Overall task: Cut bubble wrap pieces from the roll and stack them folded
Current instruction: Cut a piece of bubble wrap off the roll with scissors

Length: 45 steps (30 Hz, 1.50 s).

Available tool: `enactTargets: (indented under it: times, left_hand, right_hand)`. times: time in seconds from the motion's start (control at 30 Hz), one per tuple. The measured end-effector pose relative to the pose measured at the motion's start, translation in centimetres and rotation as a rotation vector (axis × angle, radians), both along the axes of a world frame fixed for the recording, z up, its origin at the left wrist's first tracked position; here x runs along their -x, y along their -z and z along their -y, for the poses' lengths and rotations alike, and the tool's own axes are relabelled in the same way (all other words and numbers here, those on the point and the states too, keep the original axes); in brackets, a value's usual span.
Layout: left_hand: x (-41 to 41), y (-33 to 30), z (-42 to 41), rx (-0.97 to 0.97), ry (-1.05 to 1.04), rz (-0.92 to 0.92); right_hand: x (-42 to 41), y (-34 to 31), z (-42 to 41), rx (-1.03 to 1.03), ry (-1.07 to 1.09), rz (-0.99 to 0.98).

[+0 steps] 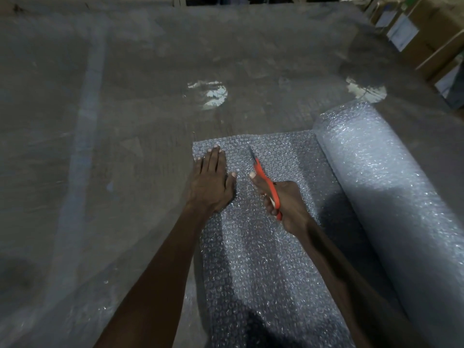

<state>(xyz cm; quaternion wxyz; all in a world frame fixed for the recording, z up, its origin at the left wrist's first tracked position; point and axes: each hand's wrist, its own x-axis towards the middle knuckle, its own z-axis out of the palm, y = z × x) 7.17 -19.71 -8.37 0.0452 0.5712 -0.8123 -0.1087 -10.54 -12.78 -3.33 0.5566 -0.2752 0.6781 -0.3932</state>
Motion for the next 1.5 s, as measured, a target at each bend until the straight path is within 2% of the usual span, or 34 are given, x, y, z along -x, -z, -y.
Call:
enactTargets:
  times: [0.6, 1.5]
  left_hand:
    - [0.0, 0.4, 0.1, 0.022, -0.003, -0.035]
    - [0.2, 0.9, 0.3, 0.027, -0.02, -0.038]
  right_hand:
    - [-0.1, 0.2, 1.8, 0.013, -0.049, -0.055]
    - [-0.3, -0.5, 3.2, 0.028, -0.026, -0.013]
